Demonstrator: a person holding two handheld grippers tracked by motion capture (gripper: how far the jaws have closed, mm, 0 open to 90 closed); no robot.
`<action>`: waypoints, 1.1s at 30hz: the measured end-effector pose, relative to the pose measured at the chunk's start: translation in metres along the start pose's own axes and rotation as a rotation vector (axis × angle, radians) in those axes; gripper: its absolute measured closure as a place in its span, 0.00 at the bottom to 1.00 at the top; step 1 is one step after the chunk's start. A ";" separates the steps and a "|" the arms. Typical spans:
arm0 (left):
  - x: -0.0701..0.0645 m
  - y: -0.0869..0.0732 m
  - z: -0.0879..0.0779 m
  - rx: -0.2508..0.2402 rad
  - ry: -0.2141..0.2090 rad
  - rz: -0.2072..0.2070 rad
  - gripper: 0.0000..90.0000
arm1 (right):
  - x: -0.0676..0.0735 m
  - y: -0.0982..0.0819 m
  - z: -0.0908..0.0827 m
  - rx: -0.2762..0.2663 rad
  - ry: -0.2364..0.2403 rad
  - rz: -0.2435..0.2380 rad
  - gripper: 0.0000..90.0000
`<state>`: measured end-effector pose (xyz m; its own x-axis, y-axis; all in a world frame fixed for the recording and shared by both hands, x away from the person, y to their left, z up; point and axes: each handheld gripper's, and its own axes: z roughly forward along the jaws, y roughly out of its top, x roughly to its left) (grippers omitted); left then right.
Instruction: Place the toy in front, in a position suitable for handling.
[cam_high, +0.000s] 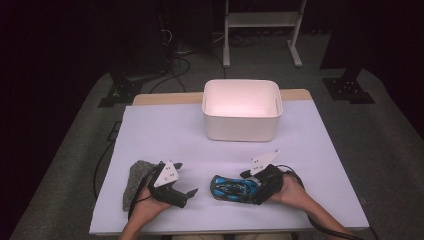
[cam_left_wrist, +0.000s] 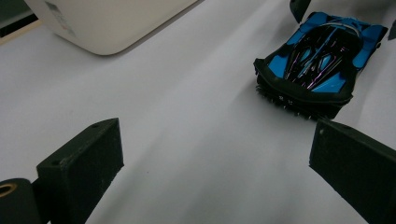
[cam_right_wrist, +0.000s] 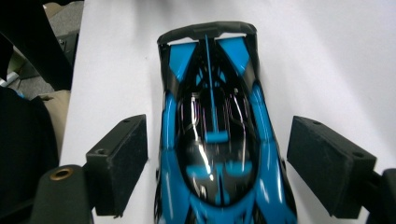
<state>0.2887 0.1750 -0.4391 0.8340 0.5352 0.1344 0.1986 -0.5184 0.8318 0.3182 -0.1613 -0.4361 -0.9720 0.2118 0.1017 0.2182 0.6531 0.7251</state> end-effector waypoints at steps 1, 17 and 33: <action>0.000 0.000 0.000 -0.002 -0.001 -0.002 0.02 | 0.000 -0.002 -0.003 -0.006 -0.004 0.006 0.21; -0.001 0.010 -0.004 0.001 -0.039 0.029 0.06 | 0.000 -0.040 -0.035 -0.064 -0.026 0.091 0.19; 0.010 0.036 -0.019 0.072 -0.115 0.133 0.10 | 0.003 -0.043 -0.041 -0.087 -0.032 0.075 0.18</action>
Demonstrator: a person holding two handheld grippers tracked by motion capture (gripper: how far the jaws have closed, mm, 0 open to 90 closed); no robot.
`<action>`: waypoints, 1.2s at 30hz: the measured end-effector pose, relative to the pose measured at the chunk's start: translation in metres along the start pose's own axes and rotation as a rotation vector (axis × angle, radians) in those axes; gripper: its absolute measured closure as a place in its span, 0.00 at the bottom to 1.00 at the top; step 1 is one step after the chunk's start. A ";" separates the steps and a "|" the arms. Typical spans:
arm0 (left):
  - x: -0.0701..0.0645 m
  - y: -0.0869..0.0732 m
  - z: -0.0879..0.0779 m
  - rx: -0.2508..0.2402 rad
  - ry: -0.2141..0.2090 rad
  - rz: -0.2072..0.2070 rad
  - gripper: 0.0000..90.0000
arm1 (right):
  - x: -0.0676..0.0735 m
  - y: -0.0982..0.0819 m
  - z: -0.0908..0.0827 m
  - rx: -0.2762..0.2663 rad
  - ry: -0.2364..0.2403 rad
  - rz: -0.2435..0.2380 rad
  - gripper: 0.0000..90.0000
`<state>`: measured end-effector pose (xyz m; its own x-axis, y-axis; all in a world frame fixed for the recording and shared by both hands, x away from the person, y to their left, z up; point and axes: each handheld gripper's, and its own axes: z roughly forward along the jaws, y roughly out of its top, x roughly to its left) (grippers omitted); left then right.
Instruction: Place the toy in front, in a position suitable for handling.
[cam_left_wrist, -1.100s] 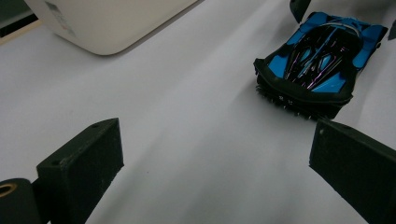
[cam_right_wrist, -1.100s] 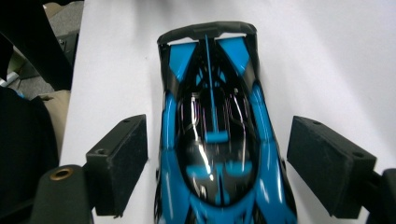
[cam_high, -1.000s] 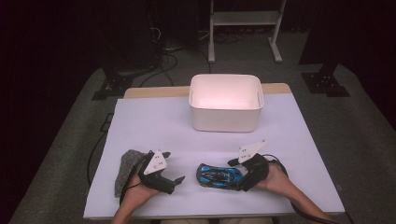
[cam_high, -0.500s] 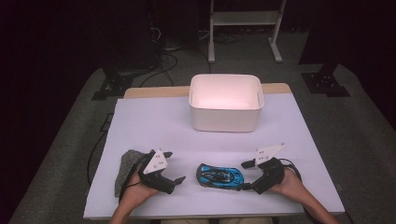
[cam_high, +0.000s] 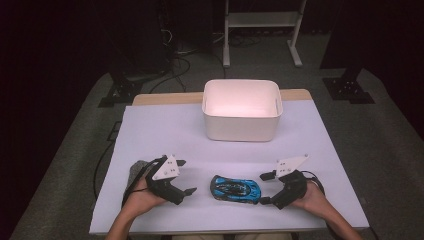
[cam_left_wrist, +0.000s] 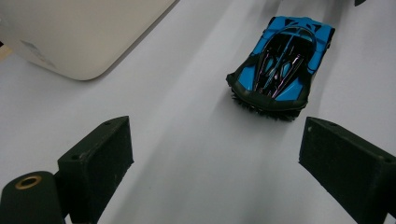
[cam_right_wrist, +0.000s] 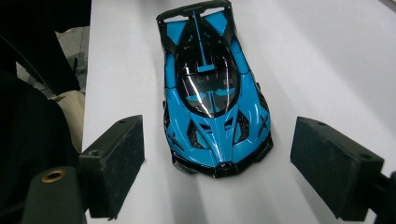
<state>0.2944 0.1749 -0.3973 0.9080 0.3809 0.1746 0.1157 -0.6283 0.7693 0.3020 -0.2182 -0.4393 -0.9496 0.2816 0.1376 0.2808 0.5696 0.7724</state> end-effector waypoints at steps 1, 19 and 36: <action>0.001 0.001 -0.002 0.002 -0.004 -0.001 0.10 | 0.000 0.000 -0.001 -0.003 -0.001 0.001 0.18; 0.026 -0.010 -0.052 0.134 0.028 0.028 0.25 | 0.003 0.000 -0.005 -0.011 -0.005 -0.012 0.18; 0.043 -0.073 -0.046 0.301 -0.002 -0.073 0.49 | 0.002 0.000 -0.003 -0.003 -0.004 -0.014 0.18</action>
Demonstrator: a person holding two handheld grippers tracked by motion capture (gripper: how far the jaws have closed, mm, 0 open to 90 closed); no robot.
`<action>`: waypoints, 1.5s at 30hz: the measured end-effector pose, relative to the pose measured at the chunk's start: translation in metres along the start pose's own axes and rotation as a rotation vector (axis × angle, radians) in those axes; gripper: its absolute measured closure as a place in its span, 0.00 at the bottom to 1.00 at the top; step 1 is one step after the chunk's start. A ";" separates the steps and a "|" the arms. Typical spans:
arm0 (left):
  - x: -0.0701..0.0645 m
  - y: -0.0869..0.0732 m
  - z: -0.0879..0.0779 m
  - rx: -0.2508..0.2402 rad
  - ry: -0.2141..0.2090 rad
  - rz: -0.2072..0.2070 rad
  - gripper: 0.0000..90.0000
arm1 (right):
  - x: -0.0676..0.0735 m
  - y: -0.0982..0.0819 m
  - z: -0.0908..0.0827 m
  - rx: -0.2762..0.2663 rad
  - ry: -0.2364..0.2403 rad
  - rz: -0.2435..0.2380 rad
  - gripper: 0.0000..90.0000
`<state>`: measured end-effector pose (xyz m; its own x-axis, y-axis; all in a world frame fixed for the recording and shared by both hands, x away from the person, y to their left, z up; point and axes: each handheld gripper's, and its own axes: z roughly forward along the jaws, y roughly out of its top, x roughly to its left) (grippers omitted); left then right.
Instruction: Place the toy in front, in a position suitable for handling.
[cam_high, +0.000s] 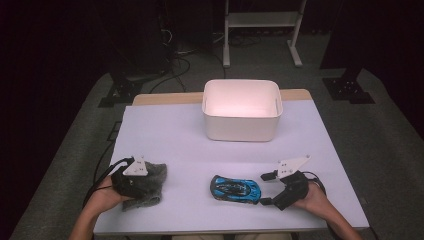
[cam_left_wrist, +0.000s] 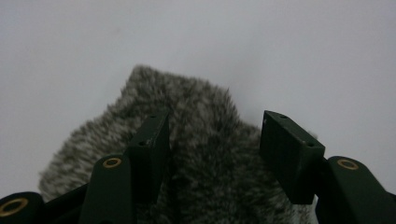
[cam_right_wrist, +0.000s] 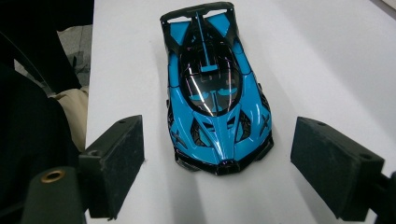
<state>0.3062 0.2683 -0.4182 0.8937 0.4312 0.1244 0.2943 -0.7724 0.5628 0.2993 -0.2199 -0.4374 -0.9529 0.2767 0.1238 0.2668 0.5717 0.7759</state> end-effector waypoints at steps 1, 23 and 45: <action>0.000 -0.002 0.002 0.003 -0.004 -0.009 0.50 | 0.000 0.000 0.000 -0.001 0.000 0.000 0.18; 0.004 -0.012 0.006 -0.053 -0.070 -0.026 0.88 | 0.003 0.001 0.016 0.065 -0.025 -0.034 0.16; -0.047 0.117 0.053 -0.186 -0.291 0.263 0.87 | 0.002 -0.002 0.023 0.108 -0.025 -0.058 0.18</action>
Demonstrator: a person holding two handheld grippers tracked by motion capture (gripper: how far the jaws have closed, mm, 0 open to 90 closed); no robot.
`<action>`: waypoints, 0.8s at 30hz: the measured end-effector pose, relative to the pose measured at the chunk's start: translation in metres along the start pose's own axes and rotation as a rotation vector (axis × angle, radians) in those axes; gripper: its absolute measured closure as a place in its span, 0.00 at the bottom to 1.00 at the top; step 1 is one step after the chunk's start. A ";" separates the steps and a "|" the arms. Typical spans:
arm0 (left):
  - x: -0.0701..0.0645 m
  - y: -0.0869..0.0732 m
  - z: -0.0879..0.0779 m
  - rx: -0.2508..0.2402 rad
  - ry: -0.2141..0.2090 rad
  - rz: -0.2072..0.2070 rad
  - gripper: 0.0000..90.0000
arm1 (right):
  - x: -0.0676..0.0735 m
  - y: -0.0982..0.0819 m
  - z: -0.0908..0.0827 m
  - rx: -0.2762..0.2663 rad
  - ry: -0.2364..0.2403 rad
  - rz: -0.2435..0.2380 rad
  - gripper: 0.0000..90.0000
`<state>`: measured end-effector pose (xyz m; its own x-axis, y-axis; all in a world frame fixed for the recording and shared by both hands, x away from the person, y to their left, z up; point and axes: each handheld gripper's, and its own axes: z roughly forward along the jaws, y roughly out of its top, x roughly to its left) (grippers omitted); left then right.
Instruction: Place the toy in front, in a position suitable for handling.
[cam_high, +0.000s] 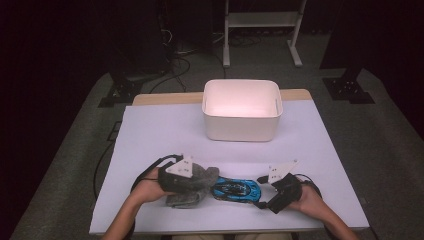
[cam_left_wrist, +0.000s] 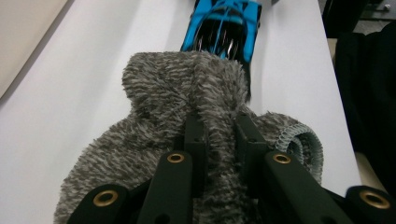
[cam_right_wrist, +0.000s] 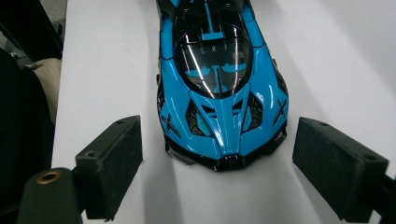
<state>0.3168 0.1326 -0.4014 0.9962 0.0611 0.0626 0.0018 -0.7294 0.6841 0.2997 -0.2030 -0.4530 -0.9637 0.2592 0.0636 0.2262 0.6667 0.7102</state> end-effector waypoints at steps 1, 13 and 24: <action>0.001 0.004 0.005 0.000 -0.014 0.006 0.87 | 0.000 0.000 0.000 0.000 -0.002 -0.001 0.21; 0.004 0.038 0.044 0.039 -0.091 0.076 0.88 | -0.001 0.000 0.003 -0.008 -0.011 0.000 0.27; 0.004 0.045 0.053 0.034 -0.114 0.085 0.87 | 0.001 0.001 0.011 0.013 -0.053 -0.032 0.24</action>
<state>0.3258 0.0635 -0.4088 0.9964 -0.0779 0.0347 -0.0816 -0.7514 0.6548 0.3002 -0.1945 -0.4597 -0.9618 0.2739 0.0033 0.1973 0.6844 0.7019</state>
